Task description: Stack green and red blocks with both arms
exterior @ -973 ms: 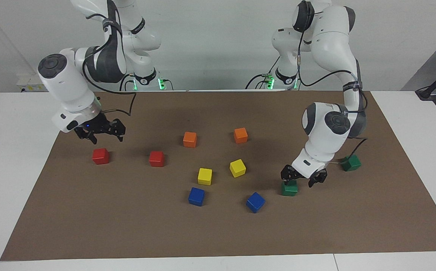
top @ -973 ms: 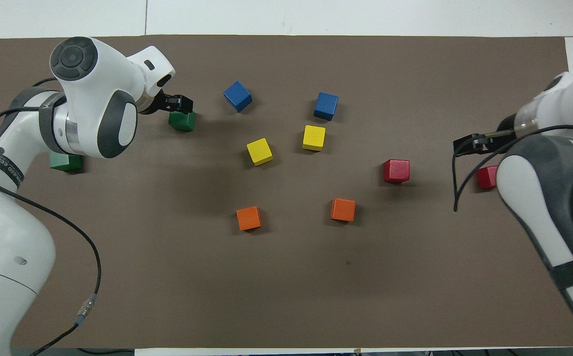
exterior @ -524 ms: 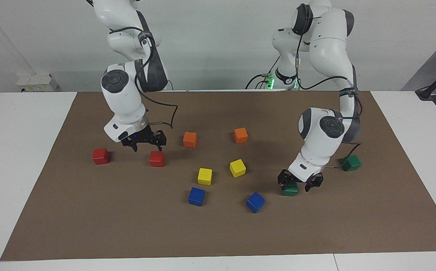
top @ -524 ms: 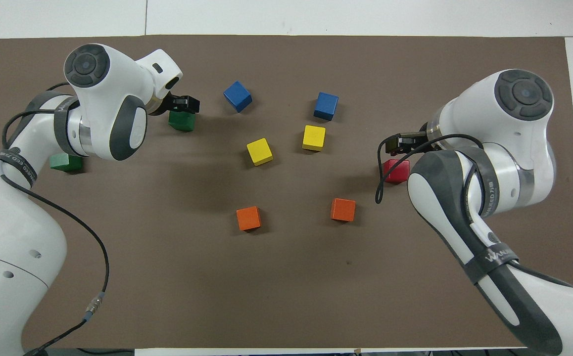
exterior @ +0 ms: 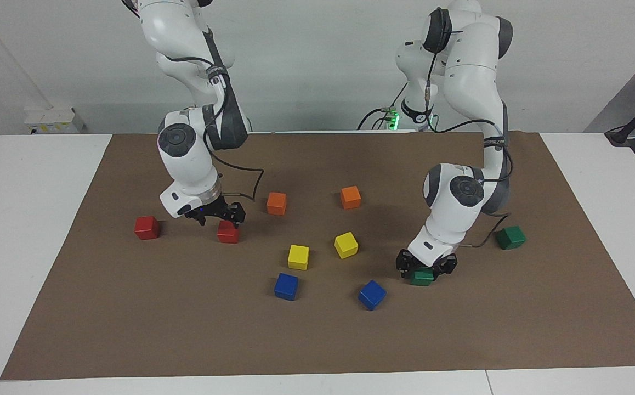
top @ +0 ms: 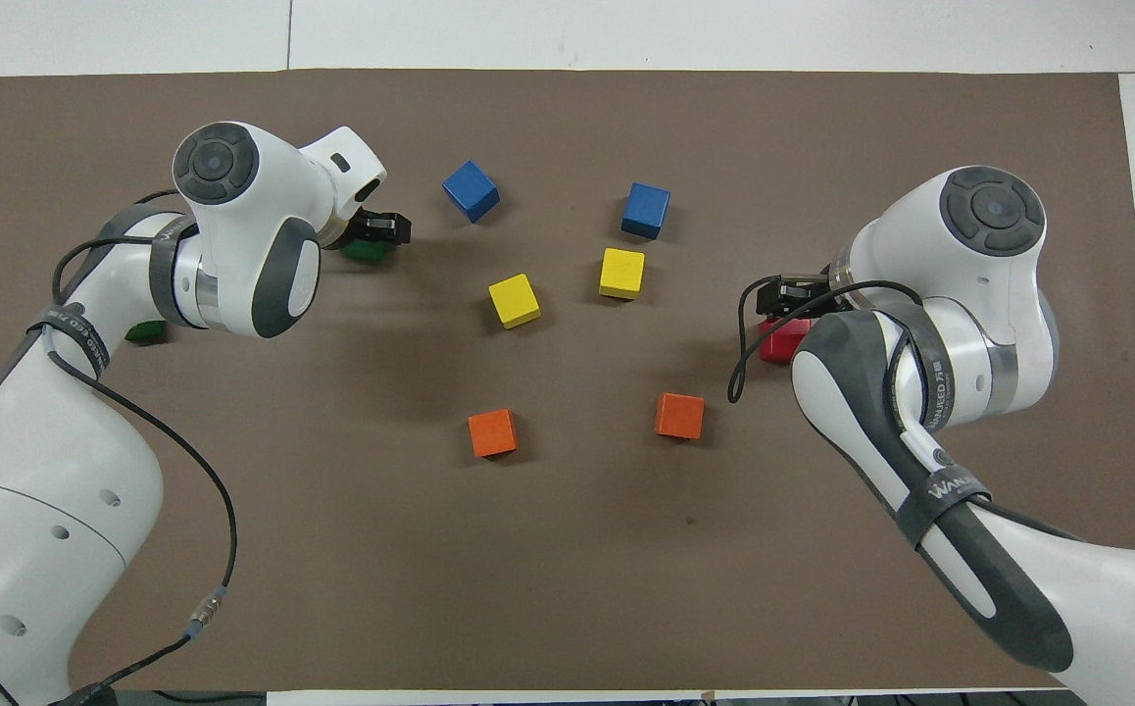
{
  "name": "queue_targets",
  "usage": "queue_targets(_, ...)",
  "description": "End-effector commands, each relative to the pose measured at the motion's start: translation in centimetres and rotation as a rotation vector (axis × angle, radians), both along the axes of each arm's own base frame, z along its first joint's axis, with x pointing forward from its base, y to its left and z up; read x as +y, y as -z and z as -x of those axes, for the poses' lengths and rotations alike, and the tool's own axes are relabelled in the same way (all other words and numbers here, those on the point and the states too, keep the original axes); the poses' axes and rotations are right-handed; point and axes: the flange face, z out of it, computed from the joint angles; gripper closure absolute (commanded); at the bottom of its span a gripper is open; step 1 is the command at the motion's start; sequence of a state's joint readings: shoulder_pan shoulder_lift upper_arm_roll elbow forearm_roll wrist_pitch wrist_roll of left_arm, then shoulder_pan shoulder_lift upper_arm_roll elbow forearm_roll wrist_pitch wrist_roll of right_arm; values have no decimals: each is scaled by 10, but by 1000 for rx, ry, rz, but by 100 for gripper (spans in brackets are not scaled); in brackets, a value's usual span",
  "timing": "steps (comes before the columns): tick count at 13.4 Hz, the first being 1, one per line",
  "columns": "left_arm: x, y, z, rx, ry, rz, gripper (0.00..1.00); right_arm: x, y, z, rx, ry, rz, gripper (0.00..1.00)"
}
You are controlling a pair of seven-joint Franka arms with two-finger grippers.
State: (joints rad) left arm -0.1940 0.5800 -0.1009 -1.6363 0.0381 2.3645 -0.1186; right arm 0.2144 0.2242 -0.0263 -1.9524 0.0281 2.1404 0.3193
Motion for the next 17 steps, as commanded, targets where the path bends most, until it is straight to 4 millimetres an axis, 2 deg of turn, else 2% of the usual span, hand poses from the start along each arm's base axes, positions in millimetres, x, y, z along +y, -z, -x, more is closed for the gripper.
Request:
queue_targets(1,4,4,1,-14,20,-61,100,-2,11,4,-14,22,-9,1)
queue_targets(3,5,-2,0,4,10,-63,100,4,17,6,-5,48,-15,1)
queue_targets(5,15,-27,-6,25,-24,-66,100,9,18,6,-10,55,-15,1)
queue_targets(6,36,-56,-7,37,-64,-54,100,9,22,6,-16,55,-16,1)
queue_targets(8,92,-99,0,65,-133,-57,100,7,37,10,-27,57,-17,1)
queue_targets(10,148,-123,12,108,-104,-78,100,7,50,14,-25,58,-15,1)
queue_targets(12,210,-123,21,135,-104,-84,100,7,58,15,-14,58,-12,4)
queue_targets(13,229,-116,28,142,-98,-85,100,7,58,15,-13,57,-12,14)
queue_targets(14,251,-109,34,140,-105,-85,100,7,58,16,-10,55,-12,38)
queue_targets(15,264,-101,43,135,-114,-85,100,7,59,17,1,53,-10,82)
queue_targets(16,273,-92,49,123,-126,-84,100,5,56,18,8,56,-8,100)
queue_targets(17,281,-85,52,122,-139,-83,100,1,47,20,30,47,-2,100)
